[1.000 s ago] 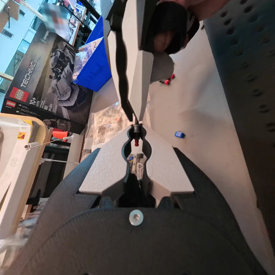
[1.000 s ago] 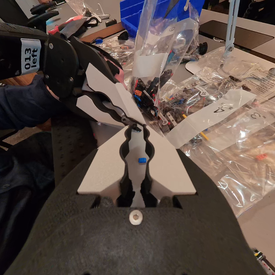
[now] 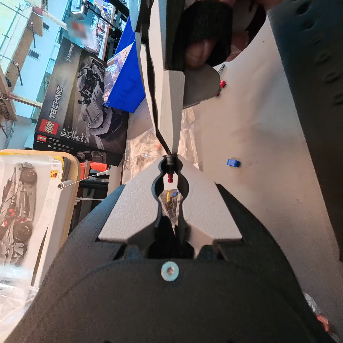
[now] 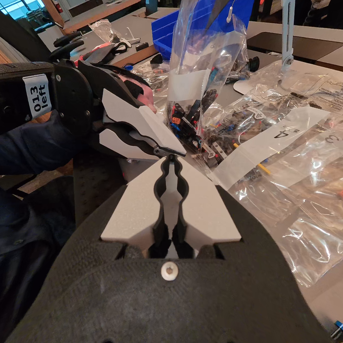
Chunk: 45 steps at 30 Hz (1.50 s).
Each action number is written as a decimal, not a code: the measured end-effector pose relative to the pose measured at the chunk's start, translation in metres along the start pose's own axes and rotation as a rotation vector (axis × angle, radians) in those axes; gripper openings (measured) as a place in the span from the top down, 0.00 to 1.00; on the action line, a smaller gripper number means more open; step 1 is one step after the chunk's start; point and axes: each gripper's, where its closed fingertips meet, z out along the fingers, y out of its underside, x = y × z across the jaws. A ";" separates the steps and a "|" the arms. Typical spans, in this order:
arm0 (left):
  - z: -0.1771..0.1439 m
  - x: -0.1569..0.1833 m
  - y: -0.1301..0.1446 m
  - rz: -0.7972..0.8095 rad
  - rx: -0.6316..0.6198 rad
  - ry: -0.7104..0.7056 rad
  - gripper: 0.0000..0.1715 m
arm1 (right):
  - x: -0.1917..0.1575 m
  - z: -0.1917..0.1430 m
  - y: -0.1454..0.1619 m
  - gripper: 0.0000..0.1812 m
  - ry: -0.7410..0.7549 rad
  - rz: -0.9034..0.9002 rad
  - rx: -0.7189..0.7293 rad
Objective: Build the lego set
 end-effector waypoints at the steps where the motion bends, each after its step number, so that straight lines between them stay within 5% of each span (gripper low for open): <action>1: 0.000 0.000 0.000 0.005 -0.002 -0.001 0.96 | 0.000 0.000 0.001 0.99 0.001 -0.001 -0.007; 23: -0.007 0.017 -0.010 -0.073 0.029 0.131 0.97 | -0.014 -0.014 0.014 1.00 0.052 -0.171 -0.067; 25: -0.013 0.001 0.034 -0.112 -0.095 0.081 0.96 | 0.006 -0.045 0.010 1.00 0.187 -0.213 -0.051; 27: -0.027 -0.017 0.025 -0.244 0.017 0.071 0.97 | 0.005 -0.073 0.000 1.00 0.161 -0.177 0.023; 31: -0.004 0.006 -0.007 -0.142 0.025 0.127 0.96 | -0.007 -0.043 0.007 1.00 0.165 -0.251 -0.110; 40: -0.012 0.010 -0.020 -0.436 0.230 0.291 0.96 | -0.013 -0.020 -0.004 0.95 0.127 -0.246 0.004; 45: -0.007 0.004 -0.013 -0.327 0.150 0.184 0.96 | -0.015 -0.014 -0.005 0.92 0.110 -0.230 -0.010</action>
